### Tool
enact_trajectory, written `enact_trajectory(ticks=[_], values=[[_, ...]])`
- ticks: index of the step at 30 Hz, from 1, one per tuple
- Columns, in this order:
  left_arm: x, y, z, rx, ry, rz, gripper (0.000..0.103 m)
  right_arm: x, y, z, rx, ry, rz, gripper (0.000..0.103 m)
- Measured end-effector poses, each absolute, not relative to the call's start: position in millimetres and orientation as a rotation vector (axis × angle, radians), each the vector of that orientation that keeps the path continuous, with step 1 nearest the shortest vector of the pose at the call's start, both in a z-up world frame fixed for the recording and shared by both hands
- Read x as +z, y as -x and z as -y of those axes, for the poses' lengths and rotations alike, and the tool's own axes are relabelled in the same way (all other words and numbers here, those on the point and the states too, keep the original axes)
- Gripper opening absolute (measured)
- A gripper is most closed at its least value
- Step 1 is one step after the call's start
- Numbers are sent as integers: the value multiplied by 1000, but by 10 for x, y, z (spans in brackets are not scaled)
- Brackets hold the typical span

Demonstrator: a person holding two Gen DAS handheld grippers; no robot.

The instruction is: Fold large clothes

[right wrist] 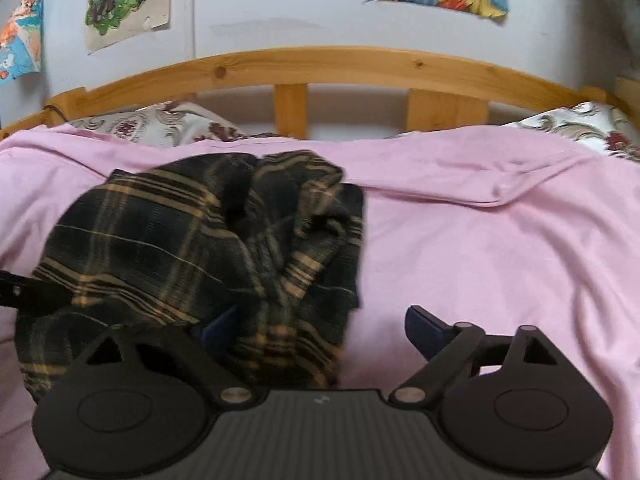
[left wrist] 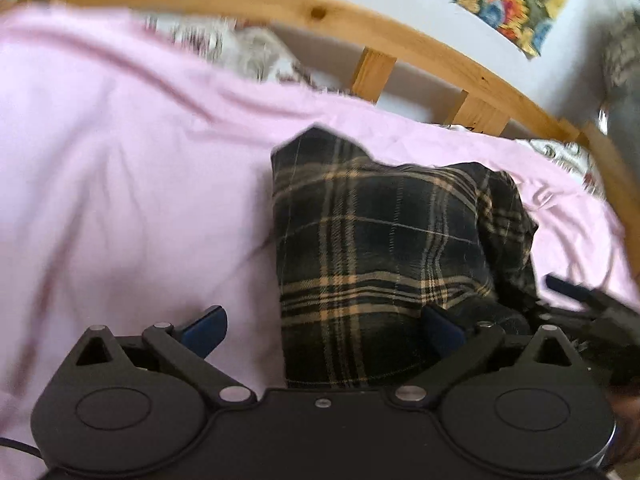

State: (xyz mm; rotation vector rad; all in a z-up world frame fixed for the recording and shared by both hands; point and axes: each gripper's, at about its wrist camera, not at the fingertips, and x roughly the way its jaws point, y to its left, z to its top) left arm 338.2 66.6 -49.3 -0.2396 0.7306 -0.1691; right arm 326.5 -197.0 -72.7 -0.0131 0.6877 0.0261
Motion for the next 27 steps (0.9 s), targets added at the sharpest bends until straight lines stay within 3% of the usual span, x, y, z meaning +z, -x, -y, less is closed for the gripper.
enact_trajectory(ticks=[8, 16, 27], values=[[-52, -2916, -698, -106, 214, -620, 102, -255, -2865, 2022, 53, -54, -554, 103], [382, -2124, -705, -66, 182, -487, 102, 347, -2178, 1796, 117, -45, -393, 103], [382, -1036, -712, -23, 105, -408, 102, 632, -1132, 1574, 152, -14, -337, 103]])
